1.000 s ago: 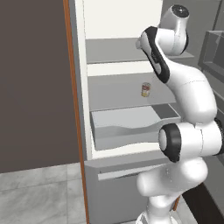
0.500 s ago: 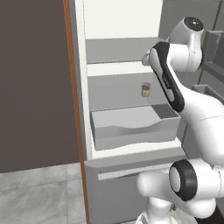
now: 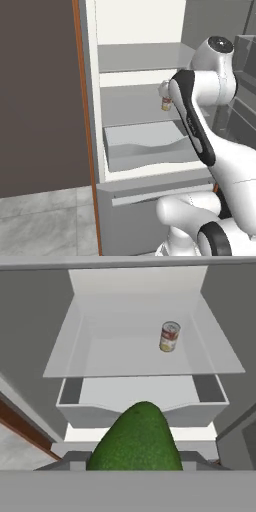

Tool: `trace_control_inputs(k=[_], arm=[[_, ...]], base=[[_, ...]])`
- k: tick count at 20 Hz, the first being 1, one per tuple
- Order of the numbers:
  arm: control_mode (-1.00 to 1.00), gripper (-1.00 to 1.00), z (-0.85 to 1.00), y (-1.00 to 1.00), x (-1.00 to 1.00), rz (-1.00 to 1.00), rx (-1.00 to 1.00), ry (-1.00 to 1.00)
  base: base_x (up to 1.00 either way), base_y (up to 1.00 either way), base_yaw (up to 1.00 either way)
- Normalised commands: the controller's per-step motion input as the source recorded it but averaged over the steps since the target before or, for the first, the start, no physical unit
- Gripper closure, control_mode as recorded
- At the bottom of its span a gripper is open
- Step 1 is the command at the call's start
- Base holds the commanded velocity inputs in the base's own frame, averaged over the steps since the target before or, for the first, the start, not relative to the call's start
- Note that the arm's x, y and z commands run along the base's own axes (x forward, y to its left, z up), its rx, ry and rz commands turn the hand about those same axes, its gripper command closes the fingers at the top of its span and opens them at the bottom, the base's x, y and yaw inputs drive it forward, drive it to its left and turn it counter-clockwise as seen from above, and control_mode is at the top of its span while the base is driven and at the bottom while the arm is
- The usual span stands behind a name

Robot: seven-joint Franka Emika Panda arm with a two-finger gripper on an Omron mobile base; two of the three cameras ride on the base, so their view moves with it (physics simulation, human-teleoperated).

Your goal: Pick avocado from the fridge and place it on the plate on the counter.

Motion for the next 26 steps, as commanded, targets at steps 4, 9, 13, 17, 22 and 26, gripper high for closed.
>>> trace_control_inputs(k=[4,9,13,17,22,26], arm=[[-1.00,1.00,-0.16,0.01,-0.71,0.01,0.00,0.07],[-1.00,1.00,-0.08,0.00,-0.64,0.01,0.02,0.08],[-1.00,1.00,-0.20,0.00,-0.52,0.00,0.00,0.01],[-1.00,1.00,-0.17,0.00,-0.40,0.00,0.00,0.00],[-1.00,1.00,-0.18,0.00,-0.31,0.00,0.00,0.00],[-1.00,1.00,-0.07,0.00,-0.30,0.00,0.00,0.00]], base=[[0.00,0.00,0.00],[0.00,0.00,0.00],[0.00,0.00,0.00],[0.00,0.00,0.00],[0.00,0.00,0.00],[0.00,0.00,0.00]])
